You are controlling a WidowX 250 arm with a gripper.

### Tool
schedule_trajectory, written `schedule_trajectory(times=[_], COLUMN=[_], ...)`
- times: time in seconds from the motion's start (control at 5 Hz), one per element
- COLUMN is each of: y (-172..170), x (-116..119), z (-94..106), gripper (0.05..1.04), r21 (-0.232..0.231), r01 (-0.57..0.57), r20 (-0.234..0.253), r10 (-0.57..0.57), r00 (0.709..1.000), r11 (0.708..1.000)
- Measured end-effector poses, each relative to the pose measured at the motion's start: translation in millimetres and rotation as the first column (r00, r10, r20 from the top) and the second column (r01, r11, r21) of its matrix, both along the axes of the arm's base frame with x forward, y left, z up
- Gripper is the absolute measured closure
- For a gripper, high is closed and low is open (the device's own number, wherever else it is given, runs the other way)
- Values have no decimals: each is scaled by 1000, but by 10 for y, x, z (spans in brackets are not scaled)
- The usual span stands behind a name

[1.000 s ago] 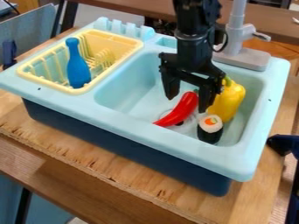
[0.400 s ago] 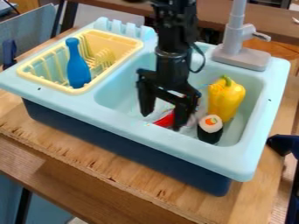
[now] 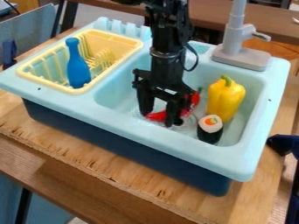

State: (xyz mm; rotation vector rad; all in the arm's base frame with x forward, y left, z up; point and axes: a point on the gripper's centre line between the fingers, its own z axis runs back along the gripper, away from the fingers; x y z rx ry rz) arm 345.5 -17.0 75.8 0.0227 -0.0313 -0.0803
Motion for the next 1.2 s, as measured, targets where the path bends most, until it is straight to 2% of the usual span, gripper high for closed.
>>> schedule_trajectory(times=[0.2,0.4,0.6,0.8,1.0,1.2], y=[-50,-95,-122,-145,-94,-43], x=[158,181,175,156,105,19], z=[11,7,12,122,529,612], gripper=[706,753,753,753,753,753], r21=[-17,-27,-23,19,71,90], r01=[9,14,25,36,20,0], r20=[42,43,42,62,151,153], r10=[-8,-13,-24,-37,-30,-14], r00=[999,999,999,997,988,988], r11=[1000,1000,999,999,997,996])
